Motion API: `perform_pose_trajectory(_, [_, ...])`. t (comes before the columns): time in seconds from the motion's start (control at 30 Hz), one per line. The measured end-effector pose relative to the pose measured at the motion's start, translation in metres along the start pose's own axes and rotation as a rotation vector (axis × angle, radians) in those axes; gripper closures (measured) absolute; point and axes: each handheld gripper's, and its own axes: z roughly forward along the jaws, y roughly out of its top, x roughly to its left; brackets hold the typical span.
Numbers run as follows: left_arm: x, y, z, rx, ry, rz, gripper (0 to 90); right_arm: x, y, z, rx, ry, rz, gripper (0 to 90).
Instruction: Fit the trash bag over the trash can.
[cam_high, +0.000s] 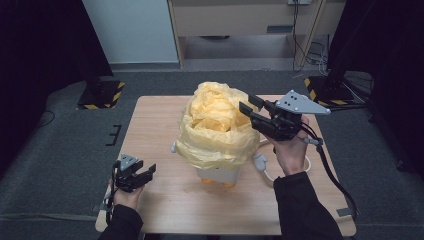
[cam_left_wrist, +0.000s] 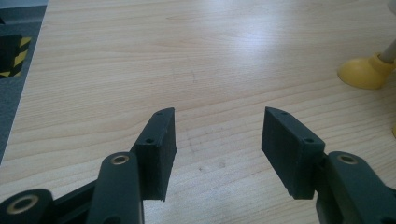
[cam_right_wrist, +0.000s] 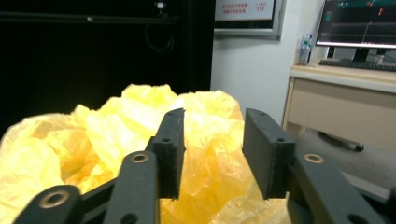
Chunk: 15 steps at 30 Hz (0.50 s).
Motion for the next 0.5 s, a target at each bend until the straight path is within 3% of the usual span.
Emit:
perform_pose_trajectory(0.3, [0.001,0.0,-0.001,-0.004,0.002,-0.002,44.5,0.0,-0.007,0.009,0.099,0.009,-0.037,69.2])
perform_pose_trajectory(0.5, [0.0,0.0,-0.001,-0.004,0.001,0.0,44.5,0.001,-0.012,0.015,0.18,0.015,-0.08,68.5])
